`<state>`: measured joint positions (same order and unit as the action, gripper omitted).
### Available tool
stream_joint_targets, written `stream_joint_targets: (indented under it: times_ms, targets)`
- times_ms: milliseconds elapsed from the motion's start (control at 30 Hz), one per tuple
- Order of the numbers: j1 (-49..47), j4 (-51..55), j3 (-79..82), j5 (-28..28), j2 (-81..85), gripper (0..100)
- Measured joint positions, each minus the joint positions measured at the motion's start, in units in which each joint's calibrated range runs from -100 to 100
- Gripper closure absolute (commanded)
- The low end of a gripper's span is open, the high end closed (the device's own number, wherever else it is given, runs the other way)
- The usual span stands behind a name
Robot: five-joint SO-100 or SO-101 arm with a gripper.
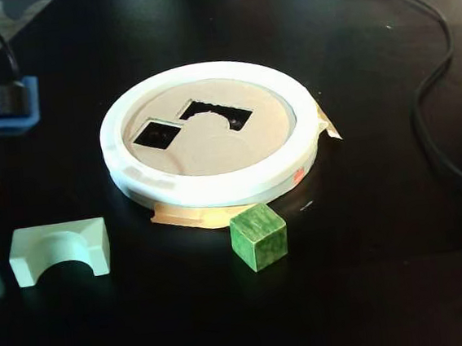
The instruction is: Pick up the square block and drop it in corresponding square shaped hole
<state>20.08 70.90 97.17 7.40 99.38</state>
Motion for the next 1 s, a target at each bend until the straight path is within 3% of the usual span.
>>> stream_joint_targets:
  times_ms: [333,667,833,1000]
  targets:
    - [0.0,0.0,-7.03,0.0,0.0,19]
    - [-3.2,0.0,-25.96,0.0,-7.04,18]
    - [-10.69,0.1,-44.9,0.68,-29.69,18]
    - [-13.99,0.0,-66.86,5.81,-59.21,18]
